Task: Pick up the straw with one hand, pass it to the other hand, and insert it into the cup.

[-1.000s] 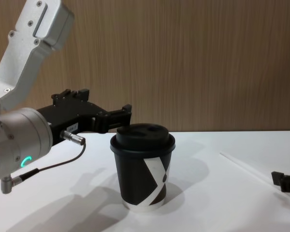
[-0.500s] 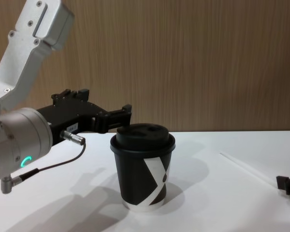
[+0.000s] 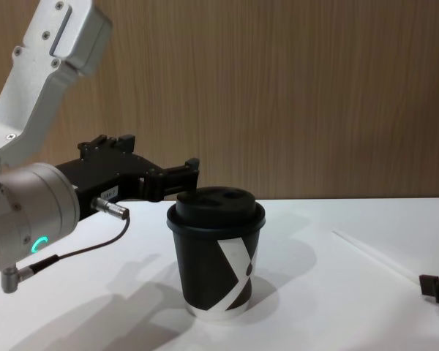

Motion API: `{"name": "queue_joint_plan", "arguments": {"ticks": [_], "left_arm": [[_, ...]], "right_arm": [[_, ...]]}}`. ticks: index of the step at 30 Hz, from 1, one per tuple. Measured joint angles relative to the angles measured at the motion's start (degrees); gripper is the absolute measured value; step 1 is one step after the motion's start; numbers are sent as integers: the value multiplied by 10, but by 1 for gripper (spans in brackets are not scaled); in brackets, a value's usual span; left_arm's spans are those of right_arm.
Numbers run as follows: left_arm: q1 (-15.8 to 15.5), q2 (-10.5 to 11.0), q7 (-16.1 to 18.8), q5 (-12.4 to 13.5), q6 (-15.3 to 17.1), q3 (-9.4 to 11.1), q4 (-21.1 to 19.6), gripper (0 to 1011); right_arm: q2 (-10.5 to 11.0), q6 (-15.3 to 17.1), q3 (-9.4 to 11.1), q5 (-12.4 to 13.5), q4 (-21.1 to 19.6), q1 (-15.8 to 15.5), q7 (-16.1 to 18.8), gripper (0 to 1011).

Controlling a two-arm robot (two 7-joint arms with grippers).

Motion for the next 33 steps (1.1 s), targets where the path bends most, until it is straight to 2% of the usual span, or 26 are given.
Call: {"name": "queue_joint_plan", "arguments": {"ticks": [8, 16, 19, 21, 22, 28, 33], "left_arm": [[0, 0, 0, 0, 0, 0, 0, 1003], [0, 0, 0, 0, 0, 0, 0, 1003], [0, 0, 0, 0, 0, 0, 0, 1003], [0, 0, 0, 0, 0, 0, 0, 1003], [0, 0, 0, 0, 0, 0, 0, 1003], [0, 0, 0, 0, 0, 0, 0, 1003], [0, 0, 0, 0, 0, 0, 0, 1003]], "right_arm": [[4, 6, -4, 1, 0, 0, 0, 784], [8, 11, -9, 2, -1, 1, -3, 545], [10, 12, -13, 3, -1, 1, -3, 423], [10, 13, -15, 3, -1, 2, -3, 392], [11, 14, -16, 3, -2, 2, -3, 338], [14, 15, -22, 3, -2, 3, -4, 281], [16, 15, -27, 2, -3, 4, -3, 183]]}}
